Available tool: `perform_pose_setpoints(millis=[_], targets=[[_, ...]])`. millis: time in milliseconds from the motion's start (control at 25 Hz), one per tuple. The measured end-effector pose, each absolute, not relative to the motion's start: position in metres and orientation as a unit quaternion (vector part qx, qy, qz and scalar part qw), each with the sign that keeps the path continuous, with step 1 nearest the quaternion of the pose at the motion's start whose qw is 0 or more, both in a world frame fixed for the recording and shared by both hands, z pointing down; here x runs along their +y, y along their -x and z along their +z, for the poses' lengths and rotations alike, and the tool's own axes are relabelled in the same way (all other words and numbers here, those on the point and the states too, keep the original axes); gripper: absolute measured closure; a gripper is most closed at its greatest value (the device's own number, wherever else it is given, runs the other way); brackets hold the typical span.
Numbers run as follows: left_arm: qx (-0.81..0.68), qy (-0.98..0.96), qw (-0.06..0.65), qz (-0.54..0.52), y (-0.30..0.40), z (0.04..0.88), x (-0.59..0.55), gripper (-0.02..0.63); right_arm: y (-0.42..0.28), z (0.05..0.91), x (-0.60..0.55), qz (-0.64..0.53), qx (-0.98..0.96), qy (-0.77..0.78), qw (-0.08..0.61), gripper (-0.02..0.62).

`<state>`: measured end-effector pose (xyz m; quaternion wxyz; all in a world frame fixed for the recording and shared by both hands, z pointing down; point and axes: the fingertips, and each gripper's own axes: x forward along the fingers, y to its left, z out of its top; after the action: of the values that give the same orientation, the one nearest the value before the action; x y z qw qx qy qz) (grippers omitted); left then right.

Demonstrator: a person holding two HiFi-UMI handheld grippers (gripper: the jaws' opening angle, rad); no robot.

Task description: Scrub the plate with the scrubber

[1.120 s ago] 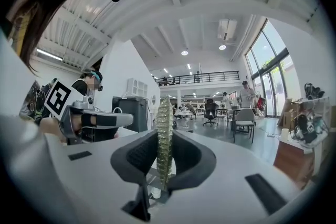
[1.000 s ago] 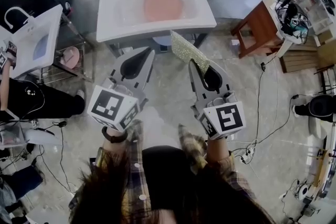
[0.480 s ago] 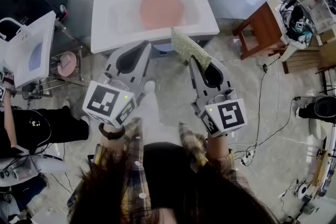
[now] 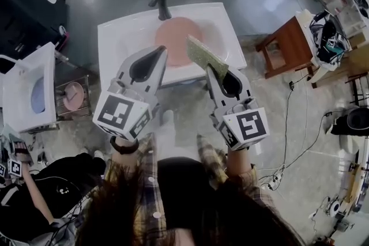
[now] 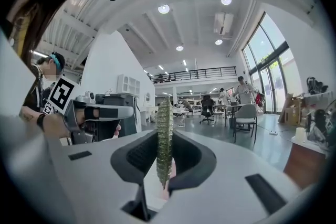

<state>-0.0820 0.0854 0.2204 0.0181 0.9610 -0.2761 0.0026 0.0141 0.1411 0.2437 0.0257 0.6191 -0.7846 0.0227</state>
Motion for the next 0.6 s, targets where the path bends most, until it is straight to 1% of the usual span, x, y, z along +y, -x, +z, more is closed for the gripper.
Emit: perform_pose_setpoints(millis=[280, 440, 600], targets=[[-0.263, -0.965, 0.016, 0.012, 0.077, 0.227, 0.02, 0.592, -0.016, 0.25, 0.072, 0.025, -0.781, -0.624, 0.028, 0.522], [-0.258, -0.965, 0.033, 0.017, 0.075, 0.238, -0.001, 0.592, -0.017, 0.257, 0.054, 0.036, -0.775, -0.629, 0.038, 0.522], [-0.253, -0.966, 0.049, 0.026, 0.059, 0.248, -0.011, 0.592, -0.034, 0.266, 0.046, 0.054, -0.772, -0.632, 0.047, 0.522]])
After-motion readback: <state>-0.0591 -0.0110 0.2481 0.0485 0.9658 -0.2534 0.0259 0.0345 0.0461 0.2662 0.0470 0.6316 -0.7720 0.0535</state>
